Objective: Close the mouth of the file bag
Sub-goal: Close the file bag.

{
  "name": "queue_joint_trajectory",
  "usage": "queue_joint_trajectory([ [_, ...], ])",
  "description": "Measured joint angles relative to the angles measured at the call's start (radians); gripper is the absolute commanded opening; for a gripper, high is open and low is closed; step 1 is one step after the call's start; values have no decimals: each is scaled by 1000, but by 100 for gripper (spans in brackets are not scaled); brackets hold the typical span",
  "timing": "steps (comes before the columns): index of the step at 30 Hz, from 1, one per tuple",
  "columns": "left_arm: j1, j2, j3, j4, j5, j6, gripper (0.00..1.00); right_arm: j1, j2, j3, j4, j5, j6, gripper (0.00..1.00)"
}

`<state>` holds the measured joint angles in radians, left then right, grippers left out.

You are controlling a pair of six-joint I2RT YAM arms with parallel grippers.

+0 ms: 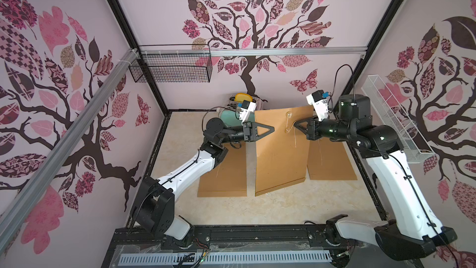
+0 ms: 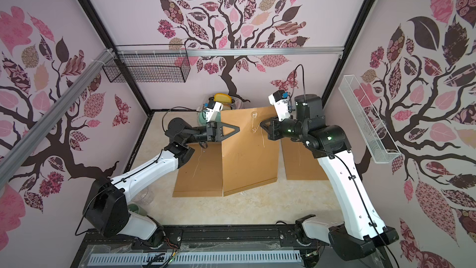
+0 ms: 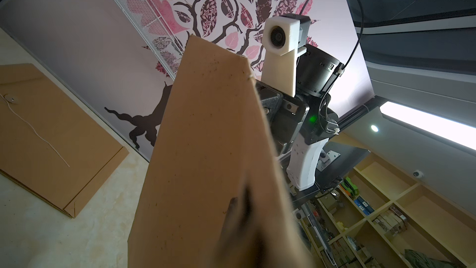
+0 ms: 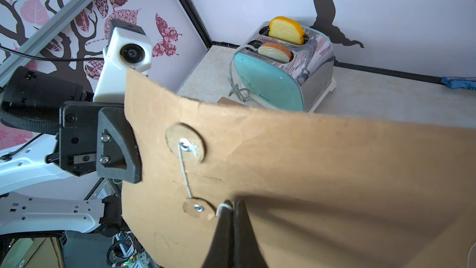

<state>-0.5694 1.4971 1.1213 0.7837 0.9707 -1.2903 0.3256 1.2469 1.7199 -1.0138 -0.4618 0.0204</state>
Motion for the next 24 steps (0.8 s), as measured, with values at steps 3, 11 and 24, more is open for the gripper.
queue_joint_trajectory([
  [3,0,0,0,-2,1,1,0,0,21,24,-27,0,-1,0],
  [11,0,0,0,8,4,-5,0,-2,96,143,-118,50,-7,0],
  [24,0,0,3,-27,10,13,0,-2,123,201,-158,0,-2,0],
])
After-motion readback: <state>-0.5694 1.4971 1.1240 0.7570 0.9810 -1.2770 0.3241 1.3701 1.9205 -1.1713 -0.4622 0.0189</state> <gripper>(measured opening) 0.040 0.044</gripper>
